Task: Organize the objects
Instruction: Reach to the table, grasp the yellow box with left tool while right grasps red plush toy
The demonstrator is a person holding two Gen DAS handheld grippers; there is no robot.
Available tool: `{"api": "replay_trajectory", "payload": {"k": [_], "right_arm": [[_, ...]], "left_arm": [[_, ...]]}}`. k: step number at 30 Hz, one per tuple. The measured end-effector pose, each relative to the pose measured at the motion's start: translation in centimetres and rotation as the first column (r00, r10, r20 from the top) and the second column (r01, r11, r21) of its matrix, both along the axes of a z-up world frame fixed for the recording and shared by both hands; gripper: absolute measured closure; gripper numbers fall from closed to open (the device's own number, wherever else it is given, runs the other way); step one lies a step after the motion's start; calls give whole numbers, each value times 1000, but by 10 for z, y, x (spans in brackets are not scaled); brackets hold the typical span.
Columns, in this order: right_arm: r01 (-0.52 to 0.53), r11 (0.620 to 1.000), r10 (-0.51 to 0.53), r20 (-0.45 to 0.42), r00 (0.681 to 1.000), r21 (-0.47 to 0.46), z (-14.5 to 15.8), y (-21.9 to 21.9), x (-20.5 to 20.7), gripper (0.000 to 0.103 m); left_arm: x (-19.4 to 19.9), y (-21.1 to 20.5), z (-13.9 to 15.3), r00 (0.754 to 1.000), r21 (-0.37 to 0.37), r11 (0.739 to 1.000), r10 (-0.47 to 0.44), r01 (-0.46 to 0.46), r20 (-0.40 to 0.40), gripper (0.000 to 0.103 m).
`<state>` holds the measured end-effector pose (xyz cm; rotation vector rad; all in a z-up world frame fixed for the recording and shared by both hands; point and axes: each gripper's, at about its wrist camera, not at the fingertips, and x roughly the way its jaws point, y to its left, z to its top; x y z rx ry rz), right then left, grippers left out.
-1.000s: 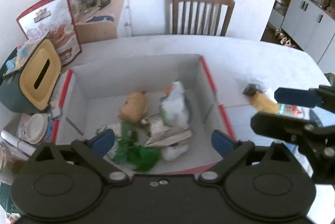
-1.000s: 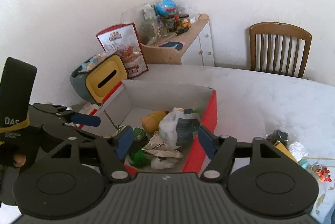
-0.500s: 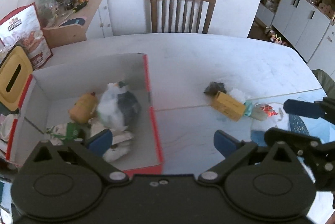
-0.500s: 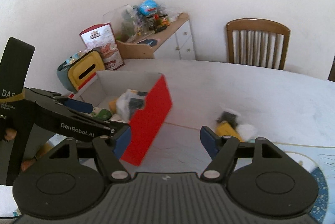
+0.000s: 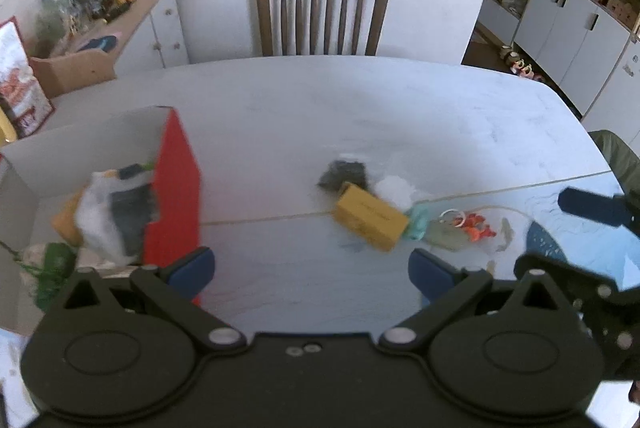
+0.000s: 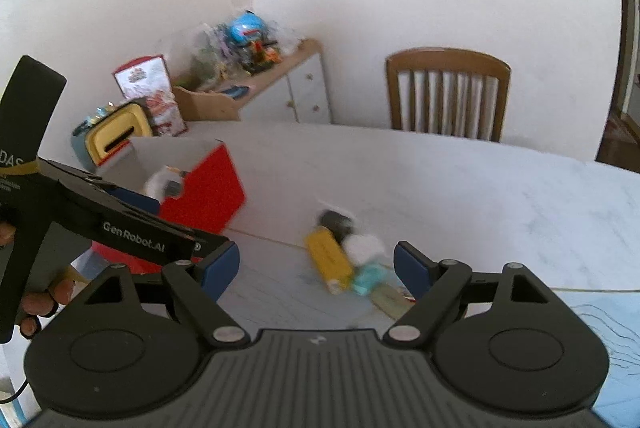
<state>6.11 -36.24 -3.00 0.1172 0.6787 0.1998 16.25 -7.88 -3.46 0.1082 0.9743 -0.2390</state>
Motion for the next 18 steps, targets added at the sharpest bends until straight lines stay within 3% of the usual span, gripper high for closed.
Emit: {"api": "replay_trajectory", "payload": {"k": [7,18], "right_arm": [[13,1000,-13,-51,999,5,-24,-31,9,18],[-9,1000,7,-119,993,-22,-63,-50,28,18]], "left_arm": [[31,-23,-20,996,-30,997,70,-72,-59,0],[73,-49,-61,979,7,991,133,-134,-157,1]]}}
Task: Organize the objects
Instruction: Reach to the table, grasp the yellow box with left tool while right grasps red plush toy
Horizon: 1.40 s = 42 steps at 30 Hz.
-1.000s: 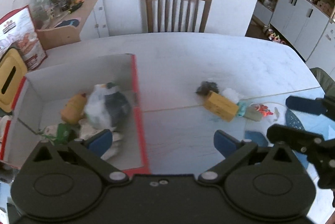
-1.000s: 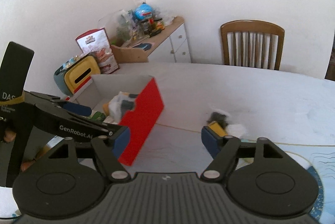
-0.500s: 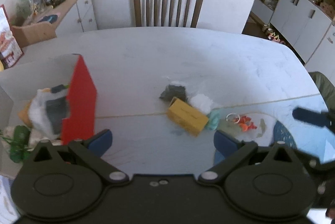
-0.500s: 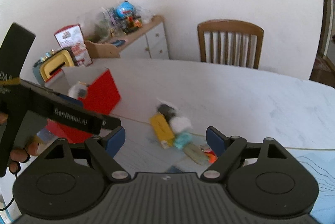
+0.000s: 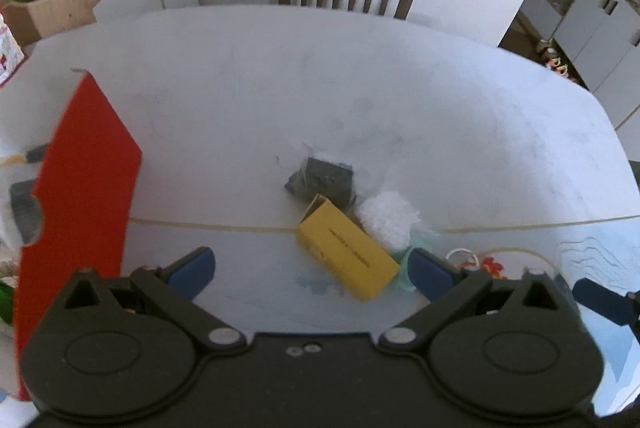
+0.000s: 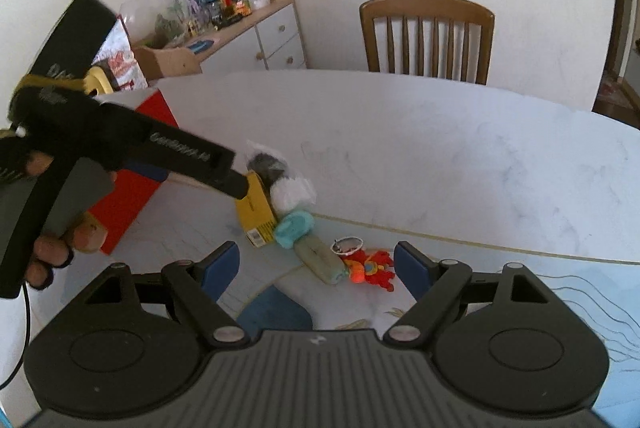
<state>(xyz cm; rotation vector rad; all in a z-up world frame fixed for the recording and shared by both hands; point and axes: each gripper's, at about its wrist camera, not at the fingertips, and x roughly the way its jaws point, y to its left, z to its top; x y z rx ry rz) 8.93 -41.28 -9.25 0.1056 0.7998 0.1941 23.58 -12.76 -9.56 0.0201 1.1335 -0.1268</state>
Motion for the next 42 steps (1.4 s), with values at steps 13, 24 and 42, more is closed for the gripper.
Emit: {"api": "replay_trajectory", "payload": {"k": [13,24,42], "right_arm": [[4,999,-6,-55,998,-41,-26,-20,23,29],[10,999,-14,-111,994,-36,-48,-27,34,48],[20,1000,-19,-137,990,9,-61,-31,43,69]], "left_arm": [[16,-11,-27,998,13,1000,27,-26,-60,11],[24,-9,-42,993,-11,996,83,-85,-82,21],[20,-1,-48,997,-30,999,25,-27,-77,69]]}}
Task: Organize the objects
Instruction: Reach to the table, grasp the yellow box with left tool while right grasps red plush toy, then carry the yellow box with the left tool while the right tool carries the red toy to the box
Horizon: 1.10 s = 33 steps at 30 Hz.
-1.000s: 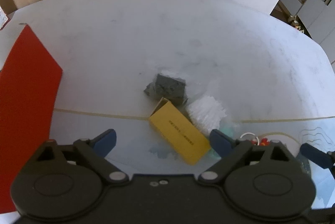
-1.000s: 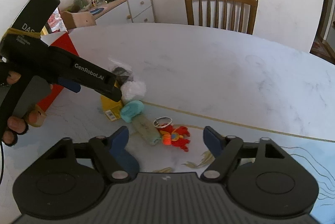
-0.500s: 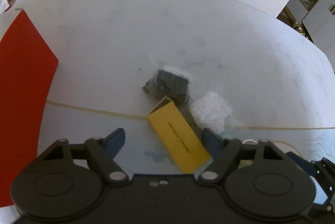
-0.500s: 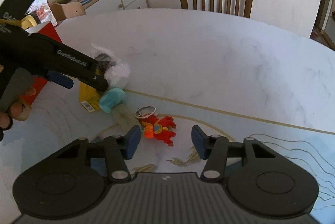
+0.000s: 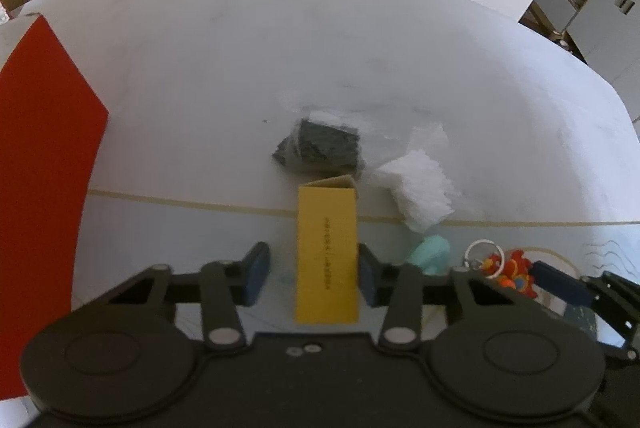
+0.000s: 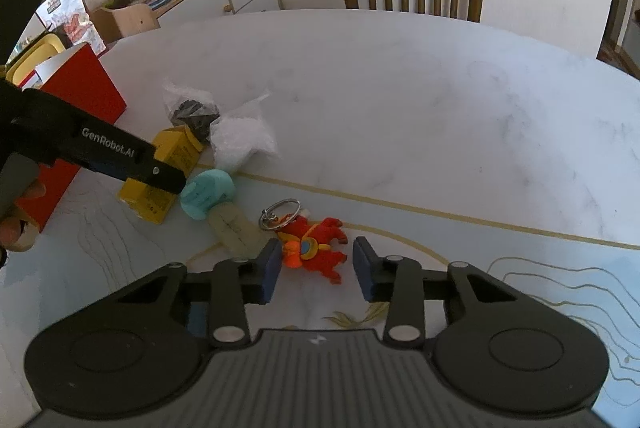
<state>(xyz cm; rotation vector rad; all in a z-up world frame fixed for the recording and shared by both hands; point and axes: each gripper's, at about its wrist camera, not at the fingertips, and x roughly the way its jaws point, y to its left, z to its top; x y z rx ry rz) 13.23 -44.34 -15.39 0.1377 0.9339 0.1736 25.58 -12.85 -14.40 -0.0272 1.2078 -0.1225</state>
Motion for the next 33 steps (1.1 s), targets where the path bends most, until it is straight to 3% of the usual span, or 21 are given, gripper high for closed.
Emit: {"api": "replay_trajectory", "payload": {"k": [1,10,24,33], "right_arm": [[2,1000,-2,1,1000,-2,0,1,0,69],[52,999,-52,6,999,16,8,-6,-8,69],[76,997,-79,99,992,30,68,7,-51,70],[48,998,-53,171,984,36,110,46,-71,70]], "left_arm": [[0,0,0,1000,-7,1000,-8,8,1,73],[-7,3,7,999,-3,999,-41,41,-12,74],[-58,0,48,989,-46,988,-148,149,15,74],[-90,12,81,979,-63,977,-201,203,43,74]]}}
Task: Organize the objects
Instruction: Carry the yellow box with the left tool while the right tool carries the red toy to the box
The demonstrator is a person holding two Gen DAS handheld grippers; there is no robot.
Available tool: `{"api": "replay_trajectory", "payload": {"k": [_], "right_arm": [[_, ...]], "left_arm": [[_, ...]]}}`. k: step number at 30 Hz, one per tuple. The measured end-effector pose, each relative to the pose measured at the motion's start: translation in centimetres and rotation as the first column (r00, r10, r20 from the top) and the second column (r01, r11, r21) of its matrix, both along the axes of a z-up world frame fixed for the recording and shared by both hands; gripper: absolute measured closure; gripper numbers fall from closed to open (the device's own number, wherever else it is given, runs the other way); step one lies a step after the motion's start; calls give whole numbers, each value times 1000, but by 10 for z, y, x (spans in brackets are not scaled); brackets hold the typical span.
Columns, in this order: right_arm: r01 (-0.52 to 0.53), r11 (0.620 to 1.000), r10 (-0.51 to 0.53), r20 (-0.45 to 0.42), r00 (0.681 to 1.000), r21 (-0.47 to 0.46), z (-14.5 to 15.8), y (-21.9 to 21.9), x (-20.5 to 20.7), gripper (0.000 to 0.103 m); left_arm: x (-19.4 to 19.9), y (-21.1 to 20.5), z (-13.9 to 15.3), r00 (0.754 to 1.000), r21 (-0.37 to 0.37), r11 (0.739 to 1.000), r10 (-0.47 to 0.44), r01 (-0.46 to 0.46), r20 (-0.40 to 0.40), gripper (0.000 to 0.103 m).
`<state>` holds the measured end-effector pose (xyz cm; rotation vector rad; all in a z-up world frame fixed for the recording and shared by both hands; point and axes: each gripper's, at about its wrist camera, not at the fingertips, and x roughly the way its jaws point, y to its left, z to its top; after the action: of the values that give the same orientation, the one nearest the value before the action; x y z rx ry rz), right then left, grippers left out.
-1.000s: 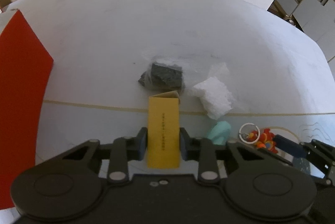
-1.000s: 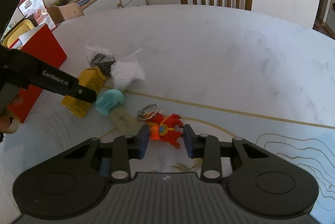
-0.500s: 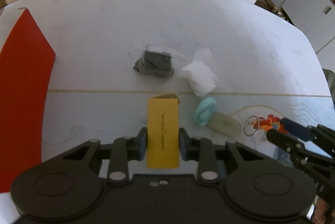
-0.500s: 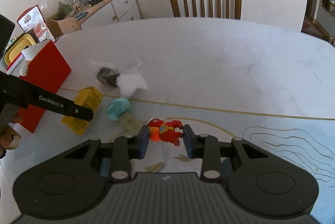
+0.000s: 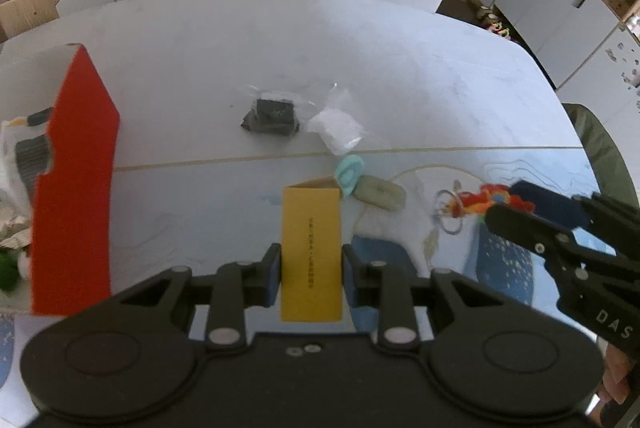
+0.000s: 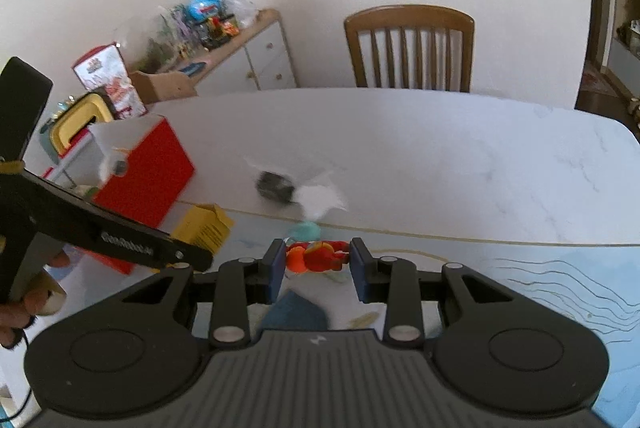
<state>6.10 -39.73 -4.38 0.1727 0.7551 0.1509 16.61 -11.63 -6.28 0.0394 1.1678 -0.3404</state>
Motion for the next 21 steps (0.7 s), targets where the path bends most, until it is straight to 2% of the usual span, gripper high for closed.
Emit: {"api": "replay_trajectory", "payload": {"k": [9,21], "right_arm": [[-44,999,44,53,998,-2,31,58,6,70],[-122,992,122,90,988,-1,52,166,34,70]], "left_arm": [[-14,54,33,998,-42,999,11,-8,55,74],[-2,167,66,991,5,997,78,-79,110,74]]}}
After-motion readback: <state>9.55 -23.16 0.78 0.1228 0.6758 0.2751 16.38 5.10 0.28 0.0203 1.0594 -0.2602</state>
